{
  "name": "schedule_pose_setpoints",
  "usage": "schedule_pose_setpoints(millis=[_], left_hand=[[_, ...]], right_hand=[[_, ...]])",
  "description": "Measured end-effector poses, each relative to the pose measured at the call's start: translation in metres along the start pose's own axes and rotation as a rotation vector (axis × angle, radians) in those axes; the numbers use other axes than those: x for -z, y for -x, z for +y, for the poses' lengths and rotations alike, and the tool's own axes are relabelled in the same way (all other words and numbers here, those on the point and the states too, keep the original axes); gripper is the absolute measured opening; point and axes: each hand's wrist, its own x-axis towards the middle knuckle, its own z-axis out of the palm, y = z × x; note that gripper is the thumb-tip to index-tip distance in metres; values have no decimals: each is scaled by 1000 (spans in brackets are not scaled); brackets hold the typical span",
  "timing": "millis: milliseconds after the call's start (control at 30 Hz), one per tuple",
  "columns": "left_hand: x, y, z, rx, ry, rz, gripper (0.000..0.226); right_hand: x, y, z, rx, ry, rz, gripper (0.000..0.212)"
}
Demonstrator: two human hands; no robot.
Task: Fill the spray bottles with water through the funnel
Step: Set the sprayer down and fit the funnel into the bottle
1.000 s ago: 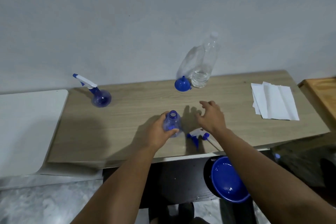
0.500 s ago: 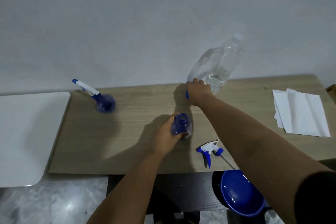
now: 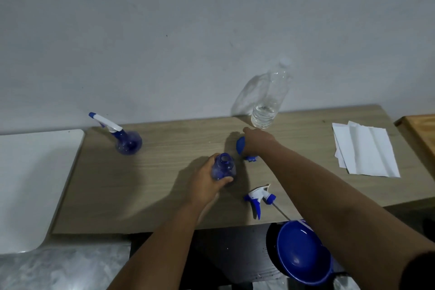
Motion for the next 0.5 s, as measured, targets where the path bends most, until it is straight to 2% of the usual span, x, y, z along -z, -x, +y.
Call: schedule_pose_setpoints(millis=[100, 300, 500], left_hand=[[-4, 9, 1, -19, 2, 28, 70], [-15, 34, 8, 16, -7, 41, 61], [-14, 46, 17, 73, -56, 24, 53]], right_hand=[[13, 24, 11, 61, -326, 96, 87], [34, 103, 1, 219, -1024, 296, 68], [6, 153, -25, 388, -1330, 361, 65]])
